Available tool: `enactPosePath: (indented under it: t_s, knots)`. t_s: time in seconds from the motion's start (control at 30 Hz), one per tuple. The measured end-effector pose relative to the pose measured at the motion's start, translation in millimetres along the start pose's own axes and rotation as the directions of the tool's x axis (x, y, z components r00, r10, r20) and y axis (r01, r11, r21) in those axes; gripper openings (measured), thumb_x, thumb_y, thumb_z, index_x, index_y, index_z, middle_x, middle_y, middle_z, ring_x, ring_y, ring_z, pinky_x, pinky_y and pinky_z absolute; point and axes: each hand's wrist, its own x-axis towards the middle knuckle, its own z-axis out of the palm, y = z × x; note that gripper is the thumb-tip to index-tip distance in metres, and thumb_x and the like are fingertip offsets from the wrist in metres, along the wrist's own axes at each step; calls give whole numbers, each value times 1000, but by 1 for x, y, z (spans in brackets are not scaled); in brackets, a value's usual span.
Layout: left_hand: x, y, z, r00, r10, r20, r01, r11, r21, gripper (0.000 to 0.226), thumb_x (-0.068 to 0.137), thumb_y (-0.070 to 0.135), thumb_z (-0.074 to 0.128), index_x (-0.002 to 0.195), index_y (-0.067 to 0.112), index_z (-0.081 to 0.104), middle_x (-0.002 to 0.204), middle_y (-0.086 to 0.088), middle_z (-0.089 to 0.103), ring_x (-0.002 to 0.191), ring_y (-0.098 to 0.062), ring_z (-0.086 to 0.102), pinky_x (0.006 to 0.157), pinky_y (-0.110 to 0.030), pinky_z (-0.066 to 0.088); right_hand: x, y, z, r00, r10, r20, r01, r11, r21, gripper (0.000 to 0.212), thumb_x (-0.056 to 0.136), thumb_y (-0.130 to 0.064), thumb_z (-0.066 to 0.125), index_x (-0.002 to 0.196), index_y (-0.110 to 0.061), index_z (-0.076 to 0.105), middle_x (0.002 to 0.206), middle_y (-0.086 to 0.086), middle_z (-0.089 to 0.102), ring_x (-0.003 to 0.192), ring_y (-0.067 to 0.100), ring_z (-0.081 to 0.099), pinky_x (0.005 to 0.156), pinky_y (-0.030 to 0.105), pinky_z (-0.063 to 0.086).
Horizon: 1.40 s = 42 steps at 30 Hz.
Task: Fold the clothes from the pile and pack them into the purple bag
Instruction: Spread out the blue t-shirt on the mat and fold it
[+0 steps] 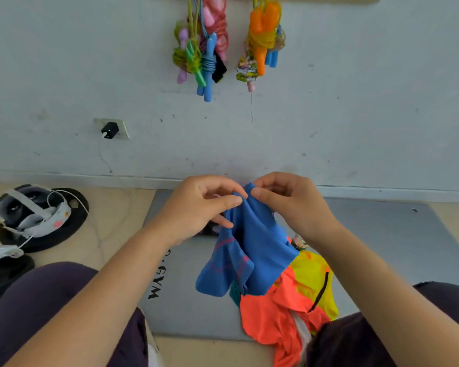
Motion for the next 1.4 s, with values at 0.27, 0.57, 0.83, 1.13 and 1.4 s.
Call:
enactPosePath:
  t_s: [0.27,0.57,0.83,1.13,1.4]
  knots:
    - [-7,-20,34,999,8,-47,-8,1000,-13,19,82,4,75,80,21,67,75,1,75,62,-15,70,60,-24,57,-24,26,-6,997,81,-19,-77,986,148,5,82,-11,74,79,-15,73,78,9,71,74,17,64,70,30,50]
    - [-11,-31,34,992,62,-112,-59,998,25,12,72,21,81,72,28,72,78,0,73,69,-26,71,63,-34,60,-27,52,-4,992,83,93,-102,970,219,14,81,-23,70,88,-11,73,85,9,73,79,16,66,74,26,52]
    - [-5,-34,41,985,111,-134,-93,987,134,22,73,13,81,88,27,74,89,10,71,80,-10,67,63,-30,57,-26,59,-10,982,82,168,-117,971,207,18,88,-18,62,97,-5,70,88,5,72,81,11,65,73,21,51]
    - [-3,-38,41,988,29,-154,-22,999,45,9,81,0,75,81,7,69,92,3,72,66,-18,67,51,-26,53,-27,69,-11,964,62,260,-78,996,51,18,81,-19,77,96,-14,71,90,3,73,83,10,67,76,26,55]
    - [3,-39,10,992,17,-127,-30,995,-100,4,90,8,58,90,9,54,97,-12,70,82,-22,65,59,-30,58,-12,76,-37,992,73,100,-23,902,-432,27,86,-26,73,67,-14,58,54,-11,41,52,3,36,49,15,28]
